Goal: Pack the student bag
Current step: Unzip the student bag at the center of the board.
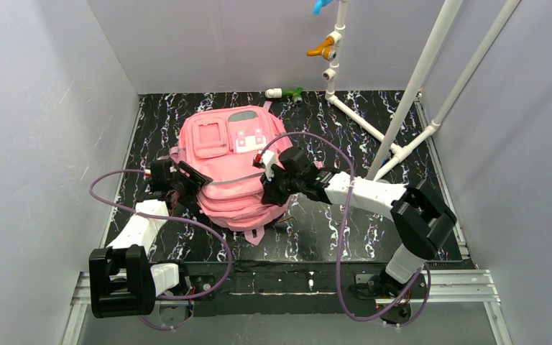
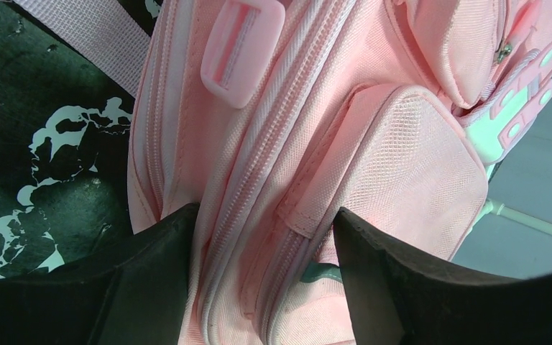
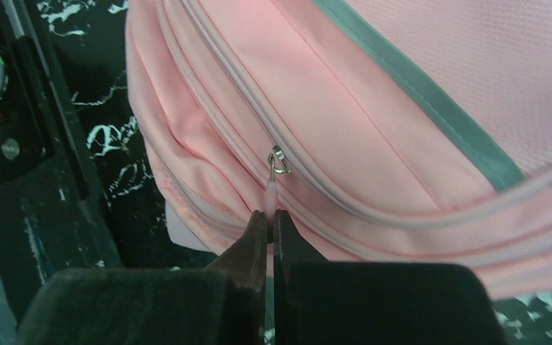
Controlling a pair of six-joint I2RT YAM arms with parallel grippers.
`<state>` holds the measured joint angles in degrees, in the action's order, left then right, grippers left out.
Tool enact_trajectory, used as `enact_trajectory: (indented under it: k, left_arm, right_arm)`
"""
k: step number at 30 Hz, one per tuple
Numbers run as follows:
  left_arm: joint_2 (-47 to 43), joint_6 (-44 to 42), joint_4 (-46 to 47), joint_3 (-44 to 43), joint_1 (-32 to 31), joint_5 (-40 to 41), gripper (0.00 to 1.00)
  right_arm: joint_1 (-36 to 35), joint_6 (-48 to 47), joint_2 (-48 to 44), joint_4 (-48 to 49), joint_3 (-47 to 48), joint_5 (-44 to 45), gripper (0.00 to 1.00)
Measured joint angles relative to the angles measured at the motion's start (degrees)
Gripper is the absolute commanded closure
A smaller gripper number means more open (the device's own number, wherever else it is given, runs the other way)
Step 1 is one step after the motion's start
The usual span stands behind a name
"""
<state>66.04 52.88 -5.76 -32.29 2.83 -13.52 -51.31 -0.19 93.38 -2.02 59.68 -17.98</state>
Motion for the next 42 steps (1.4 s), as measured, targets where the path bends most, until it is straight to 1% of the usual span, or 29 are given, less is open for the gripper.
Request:
enact_trajectory:
  k: [2,6,10,13,16,18,21,24,25,26,27,29,31,32,34,36,37,39,42]
  left_arm:
    - [0.0,0.2,0.2,0.0,0.0,-0.2,0.38]
    - [0.0,0.7,0.4,0.2,0.1,-0.7,0.46]
    - [-0.3,1.6,2.0,1.2,0.1,-1.5,0.49]
    - [-0.8,1.7,2.5,1.6,0.2,-2.0,0.45]
    - [-1.5,0.6,2.3,1.6,0.2,-2.3,0.33]
    - [-1.6,-1.0,2.1,1.4,0.2,-3.0,0.29]
    - [0.1,-4.5,-2.1,-2.3,0.2,-3.9,0.28]
    - [2.9,-7.3,-5.9,-6.6,0.5,-4.3,0.29]
    - [3.7,-7.7,-6.6,-7.4,0.8,-4.5,0.32]
    - [4.2,-7.9,-6.9,-8.0,1.4,-4.8,0.38]
    - [4.7,-8.0,-6.9,-8.2,1.8,-5.0,0.47]
    - [6.0,-8.2,-6.3,-8.6,2.6,-5.6,0.71]
    - [7.7,-7.6,-5.4,-8.7,3.1,-7.2,0.84]
    - [8.6,-7.2,-4.0,-8.6,3.1,-8.7,0.88]
    - [8.7,-5.9,-0.9,-7.5,3.0,-10.1,0.92]
    - [7.0,-3.2,4.1,-4.0,1.5,-9.6,0.94]
    - [6.1,-1.9,5.2,-3.0,0.6,-8.8,0.94]
    - [2.6,1.7,7.4,-0.2,-3.7,-4.4,0.93]
    - [-1.9,6.2,7.6,1.9,-10.4,2.1,0.90]
  right_arm:
    - [-1.0,1.7,2.1,0.9,1.6,-0.8,0.99]
    - [-4.7,5.6,7.8,3.9,6.5,-0.9,0.99]
    - [-6.8,11.3,11.6,8.5,8.8,-0.5,0.99]
    - [-7.1,16.2,14.8,11.7,10.9,-1.8,0.99]
    - [-7.5,19.6,17.2,14.0,12.7,-3.0,0.99]
    - [-7.7,21.3,17.7,15.0,12.9,-3.1,0.99]
    - [-7.7,23.0,17.7,16.1,12.9,-2.9,0.99]
    - [-7.7,23.9,17.6,17.2,12.6,-2.3,0.99]
    - [-7.7,24.0,17.4,17.4,12.5,-2.1,0.99]
    - [-7.7,24.1,17.2,17.3,12.5,-2.0,0.99]
    - [-7.7,24.1,17.0,17.3,12.4,-1.9,0.99]
    - [-7.7,24.3,16.4,17.4,11.8,-1.7,0.99]
    - [-7.7,24.3,16.0,17.2,11.6,-1.3,0.99]
    - [-7.7,24.4,16.0,17.1,11.6,-0.8,0.99]
    - [-7.6,24.5,15.6,16.9,11.3,0.0,0.99]
    - [-7.5,24.8,14.8,16.4,10.6,1.0,0.99]
    - [-7.5,24.9,14.4,15.9,10.2,1.3,0.99]
    - [-7.3,25.3,12.6,14.8,8.6,1.9,0.99]
    - [-7.3,25.6,9.9,12.4,6.8,2.4,0.99]
